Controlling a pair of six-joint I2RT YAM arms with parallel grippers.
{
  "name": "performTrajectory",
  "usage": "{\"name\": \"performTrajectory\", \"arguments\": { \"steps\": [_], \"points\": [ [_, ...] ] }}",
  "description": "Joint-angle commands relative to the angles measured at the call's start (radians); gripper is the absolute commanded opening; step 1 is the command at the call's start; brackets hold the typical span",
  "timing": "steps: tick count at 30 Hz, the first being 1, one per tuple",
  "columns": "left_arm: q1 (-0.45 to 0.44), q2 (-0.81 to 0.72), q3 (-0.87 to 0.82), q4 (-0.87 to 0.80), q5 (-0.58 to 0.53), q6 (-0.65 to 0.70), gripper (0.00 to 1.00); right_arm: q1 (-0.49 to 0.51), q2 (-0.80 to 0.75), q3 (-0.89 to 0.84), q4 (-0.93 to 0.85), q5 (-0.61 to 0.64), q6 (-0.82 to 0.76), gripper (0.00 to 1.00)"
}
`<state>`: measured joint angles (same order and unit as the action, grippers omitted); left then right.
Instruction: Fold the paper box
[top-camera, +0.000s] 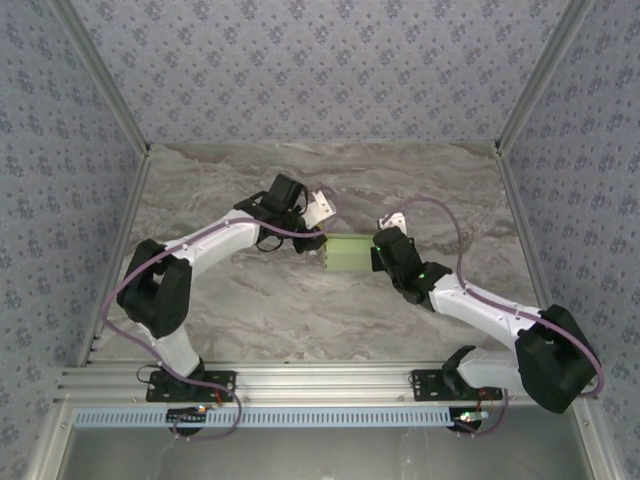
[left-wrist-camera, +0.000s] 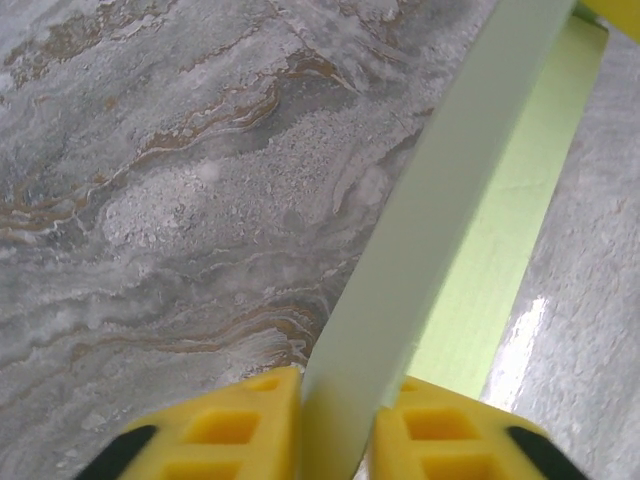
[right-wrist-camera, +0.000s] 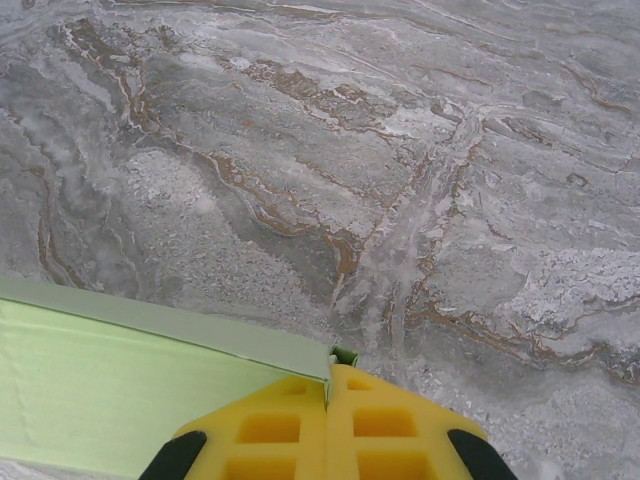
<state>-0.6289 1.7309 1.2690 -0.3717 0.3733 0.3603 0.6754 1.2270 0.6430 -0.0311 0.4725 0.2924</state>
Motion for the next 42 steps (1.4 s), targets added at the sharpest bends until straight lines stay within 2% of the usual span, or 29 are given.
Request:
{"name": "performTrajectory", "arguments": {
  "steps": [1, 3, 6, 11, 14, 20, 25, 37, 42],
  "points": [
    [-0.013, 0.022, 0.046, -0.038, -0.034, -0.001, 0.16, 0.013, 0.03, 0.004, -0.098, -0.002, 0.01, 0.0],
    [-0.024, 0.022, 0.052, -0.032, -0.08, -0.025, 0.12, 0.018, 0.033, 0.007, -0.1, 0.005, 0.016, 0.0],
    [-0.047, 0.019, 0.049, 0.001, -0.183, -0.131, 0.1, 0.035, 0.031, 0.01, -0.109, 0.031, 0.037, 0.0],
    [-0.075, 0.027, 0.062, 0.02, -0.363, -0.429, 0.07, 0.071, 0.032, 0.021, -0.126, 0.071, 0.076, 0.0],
    [-0.099, 0.022, 0.06, 0.037, -0.419, -0.563, 0.05, 0.092, 0.046, 0.03, -0.132, 0.089, 0.092, 0.0],
    [-0.123, 0.018, 0.07, 0.025, -0.494, -0.724, 0.0, 0.107, 0.065, 0.036, -0.131, 0.098, 0.105, 0.0],
    [-0.145, 0.012, 0.044, 0.047, -0.543, -0.801, 0.0, 0.105, 0.076, 0.035, -0.125, 0.097, 0.109, 0.0],
    [-0.199, -0.047, -0.148, 0.229, -0.707, -0.882, 0.0, 0.096, 0.077, 0.032, -0.119, 0.096, 0.113, 0.0],
    [-0.245, -0.078, -0.298, 0.371, -0.785, -0.886, 0.0, 0.094, 0.076, -0.003, -0.074, 0.093, 0.106, 0.0]
  ]
}}
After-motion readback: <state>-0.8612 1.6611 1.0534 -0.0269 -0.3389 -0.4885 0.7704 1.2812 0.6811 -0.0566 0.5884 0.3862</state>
